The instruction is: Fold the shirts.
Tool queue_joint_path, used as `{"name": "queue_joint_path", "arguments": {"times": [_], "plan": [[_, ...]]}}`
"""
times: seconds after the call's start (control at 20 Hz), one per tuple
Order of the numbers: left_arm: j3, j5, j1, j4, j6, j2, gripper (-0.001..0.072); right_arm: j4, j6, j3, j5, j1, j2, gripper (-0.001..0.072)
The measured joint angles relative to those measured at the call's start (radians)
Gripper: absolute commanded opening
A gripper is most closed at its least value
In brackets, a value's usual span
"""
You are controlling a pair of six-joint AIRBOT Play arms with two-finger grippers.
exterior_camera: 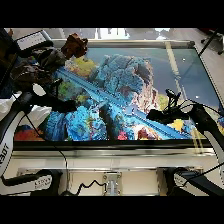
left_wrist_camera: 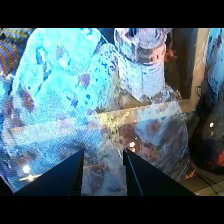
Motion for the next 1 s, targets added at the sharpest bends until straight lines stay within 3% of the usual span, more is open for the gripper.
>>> {"name": "queue_joint_path", "arguments": {"times": [0.1,0.2,0.3,0.35,0.6,0.75,0.9,1.0], "plan": [[0.000,0.008,0.000,0.002,0.000,-0.002,0.0244,0.000,0.000,-0.001,-0.003,0.000,-0.002,0.0563],[0.006,0.030,0.000,0.028,0.000,-0.005,0.0275,-0.002,0.000,-0.002,-0.010,0.000,-0.005,0.0564],[0.037,0.057,0.011,0.097,-0.040,-0.006,0.0494,-0.020,-0.003,-0.002,-0.011,0.000,-0.006,0.0581],[0.066,0.068,0.021,0.146,-0.075,-0.006,0.0515,-0.035,-0.004,-0.002,-0.008,0.000,-0.007,0.0614],[0.287,0.014,0.113,0.416,-0.179,-0.006,0.0544,-0.066,-0.024,-0.002,-0.037,0.000,-0.008,0.0617],[0.373,-0.074,0.212,0.572,-0.206,-0.007,0.0544,-0.040,-0.047,-0.002,-0.080,0.000,-0.020,0.0669],[0.405,-0.138,0.338,0.600,-0.223,-0.021,0.0607,0.007,-0.089,-0.002,-0.100,0.000,-0.046,0.0670],[0.414,-0.163,0.414,0.591,-0.229,-0.040,0.0608,0.028,-0.114,-0.002,-0.107,0.000,-0.061,0.0671]]}}
